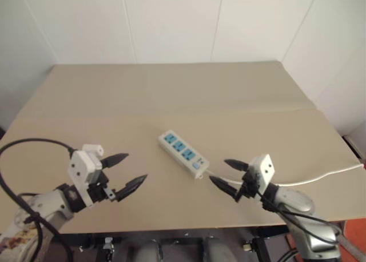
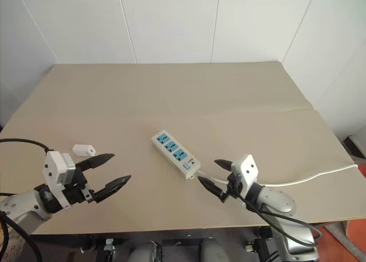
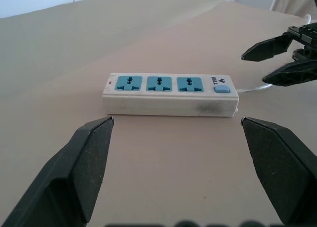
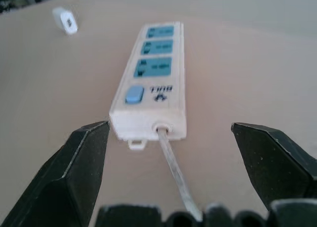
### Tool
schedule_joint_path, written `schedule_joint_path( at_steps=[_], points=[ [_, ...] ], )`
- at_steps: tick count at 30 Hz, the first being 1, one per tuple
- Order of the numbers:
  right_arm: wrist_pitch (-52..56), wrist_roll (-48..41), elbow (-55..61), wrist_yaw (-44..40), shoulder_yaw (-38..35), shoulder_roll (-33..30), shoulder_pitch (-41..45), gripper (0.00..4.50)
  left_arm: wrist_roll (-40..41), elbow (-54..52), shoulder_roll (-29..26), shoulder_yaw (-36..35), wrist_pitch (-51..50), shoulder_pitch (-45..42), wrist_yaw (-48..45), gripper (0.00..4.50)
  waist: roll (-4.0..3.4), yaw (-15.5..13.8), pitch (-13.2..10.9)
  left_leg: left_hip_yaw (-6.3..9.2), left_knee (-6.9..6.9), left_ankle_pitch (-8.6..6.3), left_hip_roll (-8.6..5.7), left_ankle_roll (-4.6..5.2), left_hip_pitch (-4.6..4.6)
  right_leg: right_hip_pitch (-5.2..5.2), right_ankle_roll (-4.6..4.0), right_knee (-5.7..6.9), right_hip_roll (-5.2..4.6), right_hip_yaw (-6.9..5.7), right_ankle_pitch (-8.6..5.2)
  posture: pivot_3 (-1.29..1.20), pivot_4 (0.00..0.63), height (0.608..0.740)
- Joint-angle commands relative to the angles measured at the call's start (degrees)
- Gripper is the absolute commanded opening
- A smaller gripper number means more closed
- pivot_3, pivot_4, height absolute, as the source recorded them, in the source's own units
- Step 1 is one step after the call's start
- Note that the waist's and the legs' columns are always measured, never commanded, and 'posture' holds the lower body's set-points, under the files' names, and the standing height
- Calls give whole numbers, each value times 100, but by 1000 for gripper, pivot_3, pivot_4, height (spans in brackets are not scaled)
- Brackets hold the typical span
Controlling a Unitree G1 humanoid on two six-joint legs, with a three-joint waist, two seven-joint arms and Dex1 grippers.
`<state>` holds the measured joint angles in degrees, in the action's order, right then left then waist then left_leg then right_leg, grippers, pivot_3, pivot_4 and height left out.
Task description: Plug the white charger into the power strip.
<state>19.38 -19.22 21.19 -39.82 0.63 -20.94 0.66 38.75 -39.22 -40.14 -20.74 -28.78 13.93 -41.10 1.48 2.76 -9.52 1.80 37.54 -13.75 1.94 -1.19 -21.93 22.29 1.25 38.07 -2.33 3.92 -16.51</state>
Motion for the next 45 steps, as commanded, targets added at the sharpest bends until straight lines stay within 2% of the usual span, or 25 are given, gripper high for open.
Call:
schedule_joint_path(
  at_steps=[1, 9, 27, 35, 40, 45],
  points=[
    [-122, 83, -18, 132, 400, 227, 275, 4459, 94, -131, -34, -10, 4, -68, 1, 4500, 0, -17, 0, 0, 0, 0, 0, 0, -1, 1, 0, -1, 0, 0, 0, 0, 150, 740],
    [-556, 631, -668, 427, 938, 576, 576, 4459, 64, -180, -4, 2, 10, -38, 43, 4500, 1, -38, 0, -2, 0, -1, -9, -1, -12, 7, 3, -5, -15, -2, 0, 0, 150, 740],
    [-1077, 957, -1321, 645, 1017, 679, 574, 4459, 85, -200, -42, 15, 11, -85, 18, 4500, 1, -23, 1, -3, -2, -1, -6, -1, -6, 5, 3, -4, -12, -1, 0, 0, 150, 740],
    [-913, 739, -1760, 573, 1093, 1053, 602, 4459, 13, -135, -30, 65, 75, -61, -53, 4500, 8, 0, 5, -4, -3, -1, -4, -2, -1, 3, 3, -2, -11, 0, 0, 0, 150, 740],
    [-1125, 838, -2173, 360, 1195, 1121, 672, 3459, -16, -124, -17, 70, 101, -49, -63, 4500, 24, 41, 15, -7, -8, -1, 0, -2, 20, -9, 1, -1, -8, 3, 1, 0, 150, 740],
    [-1310, 1004, -2412, 266, 1238, 1058, 772, 3460, -25, -153, -7, 56, 102, -28, -43, 4500, 54, 102, 35, -12, -20, -1, 1, -2, 42, -18, 0, -1, -6, 9, 2, 0, 150, 740]
  ],
)
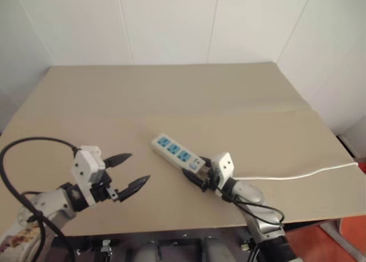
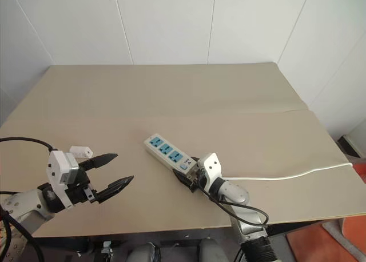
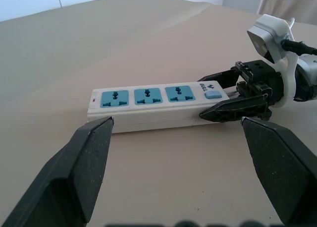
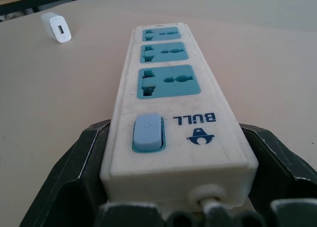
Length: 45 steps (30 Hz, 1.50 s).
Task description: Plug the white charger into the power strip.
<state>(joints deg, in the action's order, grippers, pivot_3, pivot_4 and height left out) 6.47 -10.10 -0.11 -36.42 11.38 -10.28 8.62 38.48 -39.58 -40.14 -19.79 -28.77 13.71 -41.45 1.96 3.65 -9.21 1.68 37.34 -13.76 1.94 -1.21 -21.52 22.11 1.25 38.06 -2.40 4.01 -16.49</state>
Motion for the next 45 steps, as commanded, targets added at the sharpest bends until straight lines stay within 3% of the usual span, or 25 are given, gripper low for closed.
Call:
schedule_joint_path(
  at_steps=[1, 7, 16, 23, 28, 31, 35, 38, 45],
  points=[
    [-52, 86, -301, -147, 168, -43, -1, 3460, -1, -112, -6, -34, 113, -19, -11, 4500, 10, 19, 7, -1, -2, 0, 0, 0, 4, -2, 0, 0, 0, 2, 0, 0, 150, 740],
    [-347, -407, -170, -991, 29, -251, 316, 3460, 114, 405, -262, -153, 105, -703, -277, 4500, 11, 3, 7, -4, -3, 0, -1, 0, 6, -1, -1, 2, 2, 2, 1, 0, 150, 740],
    [-917, -589, -1249, -2984, 189, -723, 1504, 3460, -304, 2543, -1686, 243, 300, -2757, -1769, 4500, -1, 22, -48, -1, -14, 1, -1, 1, -32, 36, 1, -4, 9, -5, -1, 0, 150, 740],
    [-1978, -144, -3061, -3710, 377, -550, 2292, 3460, -1571, 4949, -2510, 1656, 1088, -4867, -3492, 4500, -2, 35, -55, -11, -10, 4, -3, -2, -87, 104, -2, 19, 8, -1, 3, 0, 150, 740],
    [-2535, 49, -3796, -3880, 421, -395, 2453, 3460, -2806, 6659, -2671, 2729, 2498, -6288, -4834, 4500, -1, 44, -54, -15, -9, 5, 2, -1, -78, 100, -2, 26, 20, -2, 3, 0, 150, 740],
    [-2650, 75, -3935, -3901, 421, -338, 2494, 3460, -3575, 7530, -2868, 3848, 3544, -7209, -5105, 4500, 2, 41, -53, -14, -5, 5, 5, -1, -71, 98, -2, 41, 25, -1, 2, 0, 150, 740],
    [-2671, 101, -3974, -3899, 424, -294, 2527, 3460, -4192, 8548, -2736, 5456, 3930, -8435, -5105, 4500, 3, 45, -52, -13, 3, 5, 9, -1, -64, 95, -1, 53, 31, 2, 1, 0, 150, 740],
    [-2601, 87, -3825, -3886, 421, -314, 2470, 3460, -5016, 9310, -2453, 6245, 4494, -8910, -5105, 4500, 2, 48, -52, -13, 6, 4, 10, -1, -59, 95, 0, 65, 33, 5, 0, 0, 150, 740],
    [-2372, 67, -3392, -3829, 371, -474, 2242, 3460, -5918, 10405, -1758, 6273, 5003, -9072, -5087, 4500, 2, 39, -53, -8, 31, 3, 14, 3, -86, 114, 1, 81, 35, -1, -1, 0, 150, 740]
  ],
)
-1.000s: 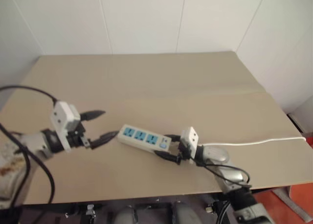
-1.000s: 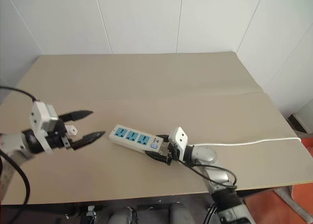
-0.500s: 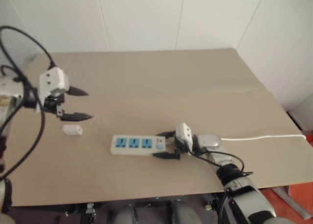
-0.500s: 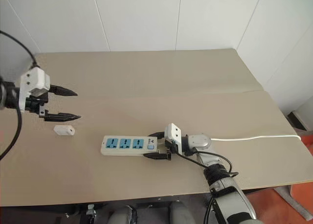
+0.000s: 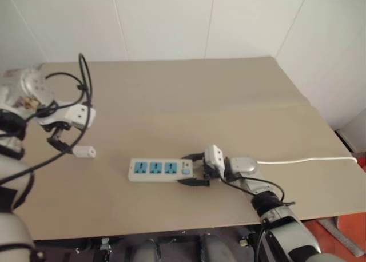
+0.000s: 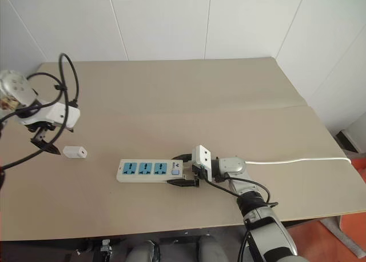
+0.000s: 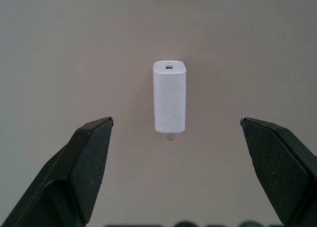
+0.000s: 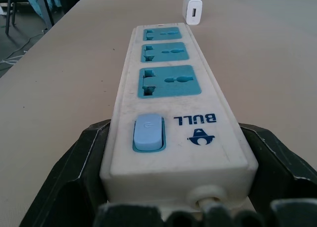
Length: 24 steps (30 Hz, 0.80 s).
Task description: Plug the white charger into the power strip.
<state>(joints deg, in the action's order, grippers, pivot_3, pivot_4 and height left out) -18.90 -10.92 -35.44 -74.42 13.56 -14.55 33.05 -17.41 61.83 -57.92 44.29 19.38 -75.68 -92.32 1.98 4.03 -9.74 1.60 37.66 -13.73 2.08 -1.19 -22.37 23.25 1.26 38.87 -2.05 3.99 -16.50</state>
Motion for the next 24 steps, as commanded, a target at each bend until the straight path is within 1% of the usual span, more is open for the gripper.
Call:
schedule_joint_path(
  at_steps=[1, 8, 14, 17, 18, 19, 24],
  points=[
    [192, 145, 196, -26, 148, -65, -226, 3460, -416, 339, 89, -181, 212, -98, 57, 4500, 0, -3, 0, -1, 6, -1, 0, 2, -2, 0, 0, 1, -1, 0, 0, 0, 150, 740],
    [437, 127, 580, 84, 129, -112, -393, 3460, -820, 643, 540, -451, 205, 181, 448, 4500, 0, -33, 0, 0, 17, -2, -9, 2, -7, -4, 5, 1, -12, 0, -3, 0, 150, 740],
    [588, 118, 850, 183, 141, -94, -525, 3460, -1246, 778, 896, -520, 146, 607, 1433, 4500, 1, -26, 0, 2, 17, -2, -9, 3, -8, -2, 5, 6, -14, -1, -3, 0, 150, 740],
    [656, 114, 965, 238, 140, -72, -587, 3460, -1440, 800, 966, -503, 262, 693, 1572, 4500, 0, -27, 1, 0, 18, -2, -13, 3, 1, -8, 6, 11, -18, 0, -3, 0, 150, 740],
    [682, 106, 1006, 254, 132, -65, -609, 3460, -1462, 809, 985, -531, 281, 703, 1596, 4107, -2, -30, 2, 1, 18, -2, -14, 3, 6, -12, 6, 12, -18, 0, -3, 0, 150, 740],
    [707, 101, 1044, 270, 128, -61, -634, 3460, -1484, 822, 1019, -559, 281, 710, 1631, 3936, -4, -34, 3, 0, 18, -2, -15, 3, 9, -14, 6, 13, -18, 0, -3, 0, 150, 740],
    [754, 124, 1150, 321, 135, -66, -720, 3460, -1521, 847, 1087, -727, 357, 720, 1618, 2414, -13, -60, 8, 0, 18, 2, -16, 9, 31, -29, 7, 29, -16, 0, -4, 0, 150, 740]
  ],
)
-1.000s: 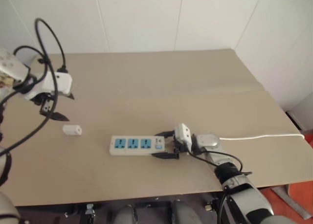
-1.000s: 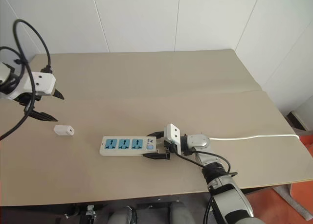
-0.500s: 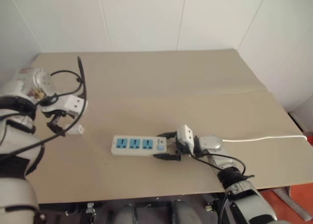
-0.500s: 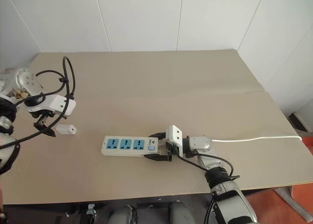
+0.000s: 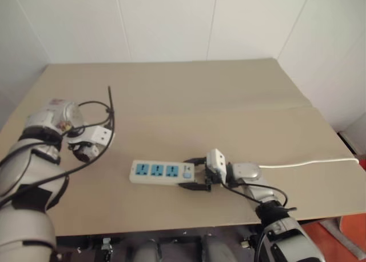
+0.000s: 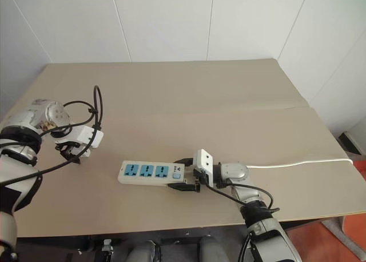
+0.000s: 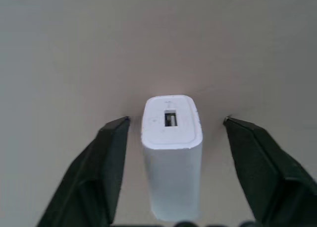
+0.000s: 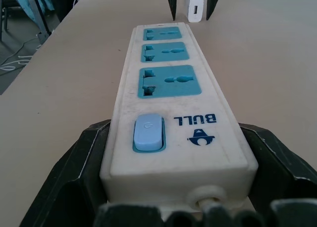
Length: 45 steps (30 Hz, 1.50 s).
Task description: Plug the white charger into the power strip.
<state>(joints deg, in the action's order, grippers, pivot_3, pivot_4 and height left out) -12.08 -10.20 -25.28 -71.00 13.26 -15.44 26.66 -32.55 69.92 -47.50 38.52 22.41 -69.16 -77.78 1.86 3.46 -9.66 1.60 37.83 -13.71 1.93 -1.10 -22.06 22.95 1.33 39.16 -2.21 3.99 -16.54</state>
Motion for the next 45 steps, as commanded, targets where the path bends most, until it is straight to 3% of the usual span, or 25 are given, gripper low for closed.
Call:
schedule_joint_path(
  at_steps=[1, 5, 8, 12, 16, 20, 25, 28, 32, 38, 45],
  points=[
    [77, 53, 141, -18, 166, 19, -88, 3460, -18, 37, 47, -176, 69, 68, 146, 2129, 0, -7, 0, 1, 0, 2, 0, 3, 8, -7, 0, 4, 2, 0, 0, 0, 150, 740],
    [56, 80, 80, -2, 168, 20, -58, 3460, 93, -18, 40, -376, 176, 55, 1, 1009, 0, -28, 0, 5, 1, 6, 0, 8, 34, -37, 1, 4, 4, -4, 0, 0, 150, 740],
    [61, 73, 82, -22, 169, 13, -52, 3460, 513, -184, 98, -787, 242, -24, -292, 1012, 1, -41, -1, 6, 2, 6, 1, 8, 30, -37, 1, 0, 4, -5, 0, 0, 150, 740],
    [32, 51, 78, -105, 197, 28, -64, 3460, 2361, -1016, 541, -2303, -391, -152, -999, 1012, 11, -88, -5, 12, 7, 6, 2, 8, -4, -17, -1, -8, 2, -12, 1, 0, 150, 740],
    [-62, 88, -4, -157, 260, 101, -30, 3460, 4265, -3017, 1289, -3654, -1755, 752, -614, 1012, 7, -12, -1, 11, 11, 6, 3, 7, -26, 11, -3, 0, -5, -10, 2, 0, 150, 740],
    [-117, 104, -112, -203, 320, 131, 47, 3460, 5387, -5583, 1956, -4009, -2837, 2295, 109, 1012, -3, 115, 5, 22, 3, 3, 9, 8, -17, 14, -2, 13, -15, 4, 2, 0, 150, 740],
    [-127, 101, -247, -262, 347, 130, 97, 3460, 5765, -7446, 2309, -3769, -4101, 3561, 1110, 1012, -3, 107, 5, 48, 5, 0, 0, 6, -23, 16, -1, 8, -25, 3, 3, 0, 150, 740],
    [-163, 122, -290, -255, 364, 120, 73, 3460, 5834, -7933, 2311, -3590, -3980, 4254, 1033, 1012, -9, 73, 8, 48, 5, 0, -2, 6, -3, 1, -1, 3, -22, 4, 2, 0, 150, 740],
    [-156, 125, -326, -255, 374, 116, 84, 3460, 6016, -7792, 2147, -3583, -3778, 4598, 588, 1012, -10, 59, 8, 14, -2, -1, -2, 4, 67, -75, -1, -16, -17, -1, 2, 0, 150, 740],
    [-154, 131, -337, -255, 375, 100, 96, 3460, 5770, -7237, 1846, -3465, -3287, 4810, 191, 1012, -11, 62, 8, 4, -2, -1, -2, 4, 73, -78, -1, -19, -13, 2, 2, 0, 150, 740],
    [-141, 139, -281, -231, 373, 62, 46, 3460, 5698, -6832, 1855, -3400, -3006, 4851, 106, 1012, -11, 57, 8, 3, -2, -1, -1, 4, 71, -78, -1, -20, -13, 2, 2, 0, 150, 740]
  ],
)
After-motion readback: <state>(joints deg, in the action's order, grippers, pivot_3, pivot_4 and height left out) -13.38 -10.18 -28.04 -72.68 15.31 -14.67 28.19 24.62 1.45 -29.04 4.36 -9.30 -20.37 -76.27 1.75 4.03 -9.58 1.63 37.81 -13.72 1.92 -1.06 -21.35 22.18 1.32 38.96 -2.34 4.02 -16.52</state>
